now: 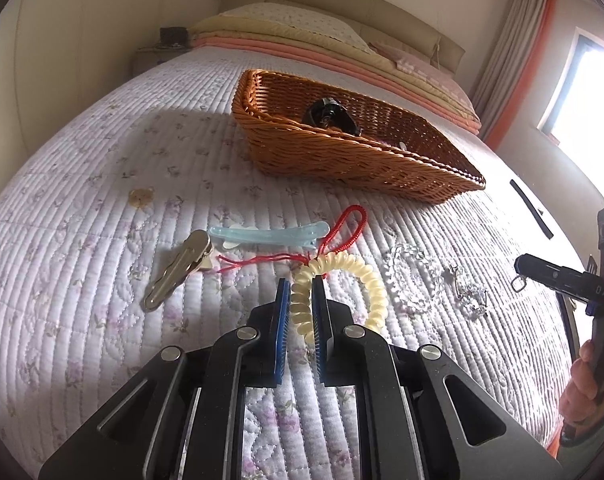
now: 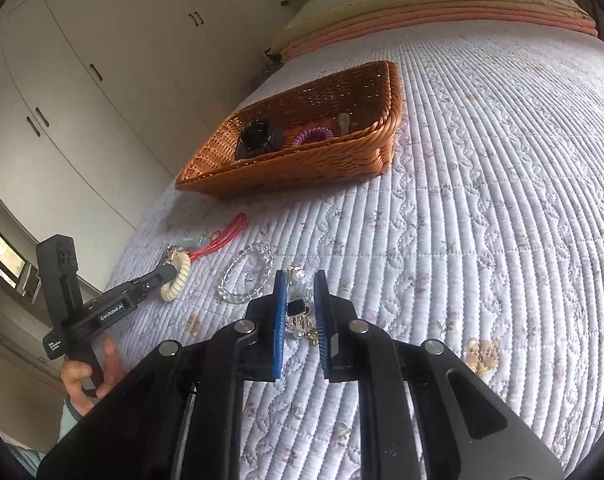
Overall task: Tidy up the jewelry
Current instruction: 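Carry both items into the wicker basket and open both tools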
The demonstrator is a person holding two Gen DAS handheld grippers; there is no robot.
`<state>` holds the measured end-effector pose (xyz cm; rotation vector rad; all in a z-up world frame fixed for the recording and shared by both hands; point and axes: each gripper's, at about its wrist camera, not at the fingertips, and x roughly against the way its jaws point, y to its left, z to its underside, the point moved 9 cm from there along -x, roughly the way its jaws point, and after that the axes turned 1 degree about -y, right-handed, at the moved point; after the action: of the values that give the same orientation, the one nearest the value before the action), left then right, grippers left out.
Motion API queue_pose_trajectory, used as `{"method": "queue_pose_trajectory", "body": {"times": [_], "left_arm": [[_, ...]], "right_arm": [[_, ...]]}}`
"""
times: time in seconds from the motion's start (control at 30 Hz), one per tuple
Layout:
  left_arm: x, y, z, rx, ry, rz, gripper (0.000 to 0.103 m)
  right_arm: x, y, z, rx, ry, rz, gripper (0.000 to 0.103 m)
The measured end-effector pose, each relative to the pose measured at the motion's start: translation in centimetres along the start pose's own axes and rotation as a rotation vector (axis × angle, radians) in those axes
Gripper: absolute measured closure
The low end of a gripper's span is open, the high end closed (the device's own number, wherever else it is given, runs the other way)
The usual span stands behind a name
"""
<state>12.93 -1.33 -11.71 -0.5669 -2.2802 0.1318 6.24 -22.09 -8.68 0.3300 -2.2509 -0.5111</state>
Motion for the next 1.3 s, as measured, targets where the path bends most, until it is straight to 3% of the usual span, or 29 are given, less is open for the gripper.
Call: {"method": "queue_pose_trajectory", "body": {"times": [0.37,0.57,0.7,0.83,0.93,1.13,1.3], "left_arm": [[2.1,-2.0,-2.2,-0.071,-0.078,0.005,0.094],[3.9,-4.3,-8.0,-0.139,-0.188,0.002,0.094],[3.4,-5.7,-12.4,-0.172,-0.232,-0.007,0.094],[-0.2,-6.2,-15.6,-0.176,-0.203,-0.034,0.094],[-3.6,-5.4,-16.6,-0.155,-0.144,-0.057,0.094],[-7.6,-3.2,-15.9,-0.118,-0.052,-0.09,0.094],[-8.4,-2.7,-15.0,-0.116,-0.032,-0.103,0.093]], "right_arm": [[1.5,2.5,-1.8,0.066,-0.057,-0.004,0.091],[3.0,5.1,-7.1,0.127,-0.15,-0.015,0.091],[2.0,5.9,-11.7,0.157,-0.203,0.027,0.091],[-1.4,5.6,-15.2,0.165,-0.199,0.074,0.091],[-5.3,4.0,-16.8,0.128,-0.143,0.114,0.091],[-11.3,1.2,-17.1,0.085,-0.009,0.184,0.091],[-13.2,0.3,-16.0,0.066,0.046,0.183,0.091]]}}
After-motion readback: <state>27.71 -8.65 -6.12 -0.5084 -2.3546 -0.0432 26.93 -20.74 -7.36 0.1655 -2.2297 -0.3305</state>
